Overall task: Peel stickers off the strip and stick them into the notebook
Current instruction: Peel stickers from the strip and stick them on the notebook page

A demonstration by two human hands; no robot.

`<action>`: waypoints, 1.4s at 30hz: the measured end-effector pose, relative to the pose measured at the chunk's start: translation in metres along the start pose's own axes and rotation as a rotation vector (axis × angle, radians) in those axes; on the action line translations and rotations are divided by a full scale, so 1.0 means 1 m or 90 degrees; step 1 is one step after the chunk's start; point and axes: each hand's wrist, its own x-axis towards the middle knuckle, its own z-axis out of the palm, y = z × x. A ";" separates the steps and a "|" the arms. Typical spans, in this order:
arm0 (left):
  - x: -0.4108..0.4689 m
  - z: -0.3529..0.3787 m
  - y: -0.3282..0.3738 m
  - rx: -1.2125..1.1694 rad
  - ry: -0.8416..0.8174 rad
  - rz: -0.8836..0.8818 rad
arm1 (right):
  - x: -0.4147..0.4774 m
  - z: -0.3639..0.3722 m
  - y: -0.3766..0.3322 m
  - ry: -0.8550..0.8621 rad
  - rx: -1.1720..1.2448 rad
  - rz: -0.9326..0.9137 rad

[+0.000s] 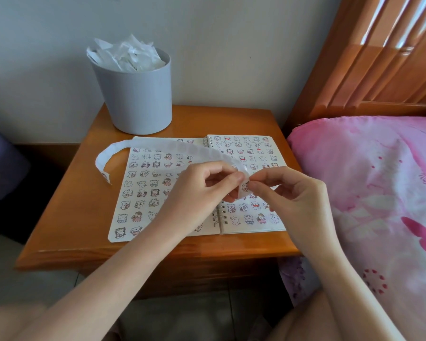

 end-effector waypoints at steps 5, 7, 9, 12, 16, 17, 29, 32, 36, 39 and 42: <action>-0.001 0.001 -0.002 0.005 0.015 0.001 | 0.000 0.001 0.001 -0.016 -0.067 -0.024; -0.001 0.001 -0.002 0.010 0.019 -0.002 | -0.001 0.001 0.002 -0.022 -0.097 -0.033; 0.000 0.002 -0.002 0.015 0.020 -0.004 | -0.002 0.001 0.001 -0.021 -0.111 -0.041; 0.000 0.002 -0.002 -0.008 0.019 -0.009 | -0.004 -0.006 -0.001 -0.016 -0.060 -0.035; 0.000 0.000 -0.003 -0.004 0.025 -0.011 | -0.005 -0.029 0.000 0.020 0.023 0.061; 0.000 0.000 -0.003 -0.003 0.023 -0.010 | -0.005 -0.036 0.002 0.025 0.027 0.097; 0.001 0.000 -0.005 -0.004 0.017 -0.018 | -0.007 -0.061 0.019 -0.039 -0.090 0.252; 0.001 0.000 -0.005 -0.002 0.018 -0.017 | -0.007 -0.062 0.021 -0.038 -0.108 0.261; 0.001 0.000 -0.004 -0.006 0.017 -0.020 | -0.007 -0.061 0.025 -0.042 -0.115 0.271; 0.001 0.000 -0.005 -0.006 0.017 -0.019 | -0.006 -0.062 0.027 -0.048 -0.119 0.280; 0.001 0.000 -0.005 -0.007 0.016 -0.019 | -0.006 -0.063 0.028 -0.048 -0.115 0.286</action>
